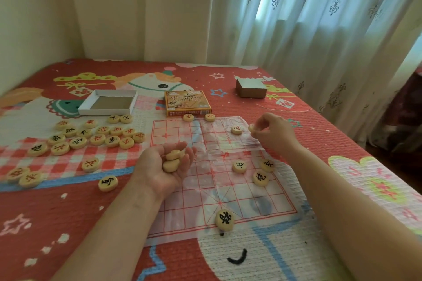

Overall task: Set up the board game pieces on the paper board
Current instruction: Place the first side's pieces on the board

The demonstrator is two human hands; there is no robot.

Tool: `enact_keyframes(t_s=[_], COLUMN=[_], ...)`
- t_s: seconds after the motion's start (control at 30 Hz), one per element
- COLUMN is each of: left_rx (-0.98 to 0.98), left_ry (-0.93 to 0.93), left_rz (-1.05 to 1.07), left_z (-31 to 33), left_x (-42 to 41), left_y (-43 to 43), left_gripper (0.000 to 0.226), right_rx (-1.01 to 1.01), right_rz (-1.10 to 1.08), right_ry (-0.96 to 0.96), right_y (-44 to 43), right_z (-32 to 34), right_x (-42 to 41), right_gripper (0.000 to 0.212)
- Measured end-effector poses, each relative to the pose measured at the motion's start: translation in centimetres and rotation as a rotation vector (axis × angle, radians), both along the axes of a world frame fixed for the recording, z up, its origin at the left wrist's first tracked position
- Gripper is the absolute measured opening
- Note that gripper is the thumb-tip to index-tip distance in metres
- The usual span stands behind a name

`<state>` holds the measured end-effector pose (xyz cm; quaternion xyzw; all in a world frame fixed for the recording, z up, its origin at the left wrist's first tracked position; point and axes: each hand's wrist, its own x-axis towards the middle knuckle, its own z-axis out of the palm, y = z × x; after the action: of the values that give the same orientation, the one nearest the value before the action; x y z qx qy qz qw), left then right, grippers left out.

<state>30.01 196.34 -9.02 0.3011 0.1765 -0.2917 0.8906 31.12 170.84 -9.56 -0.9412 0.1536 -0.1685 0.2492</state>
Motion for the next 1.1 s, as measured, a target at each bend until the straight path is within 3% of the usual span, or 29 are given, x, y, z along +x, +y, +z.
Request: enact_keyframes(t_s=[0.33, 0.37, 0.5, 0.7, 0.8, 0.9, 0.97, 1.1], left_rx=[-0.001, 0.003, 0.037, 0.107, 0.152, 0.188, 0.213, 0.230], left_ry=[-0.085, -0.099, -0.158, -0.219, -0.258, -0.291, -0.315, -0.339], left_rz=[0.015, 0.012, -0.005, -0.016, -0.062, -0.103, -0.109, -0.108], left_z=[0.0, 0.0, -0.1, -0.5, -0.6, -0.4, -0.3, -0.3], left_x=[-0.2, -0.2, -0.2, -0.1, -0.2, -0.5, -0.8, -1.0], left_y=[-0.2, -0.2, -0.4, -0.6, -0.7, -0.9, -0.9, -0.9], left_gripper=[0.028, 0.027, 0.022, 0.016, 0.018, 0.024, 0.021, 0.023], right_rx=[0.013, 0.033, 0.129, 0.213, 0.306, 0.386, 0.404, 0.327], right_rz=[0.034, 0.025, -0.022, 0.018, 0.147, 0.445, 0.623, 0.660], right_ry=[0.082, 0.076, -0.072, -0.185, -0.195, -0.127, -0.102, -0.192], right_y=[-0.1, -0.1, 0.0, 1.3, 3.2, 6.6, 9.0, 11.1], right_z=[-1.2, -1.2, -0.8, 0.5, 1.2, 2.0, 2.1, 1.3], right_x=[-0.3, -0.3, -0.9, -1.3, -1.7, -2.7, -3.3, -3.5], right_gripper=[0.006, 0.012, 0.031, 0.035, 0.030, 0.022, 0.030, 0.031])
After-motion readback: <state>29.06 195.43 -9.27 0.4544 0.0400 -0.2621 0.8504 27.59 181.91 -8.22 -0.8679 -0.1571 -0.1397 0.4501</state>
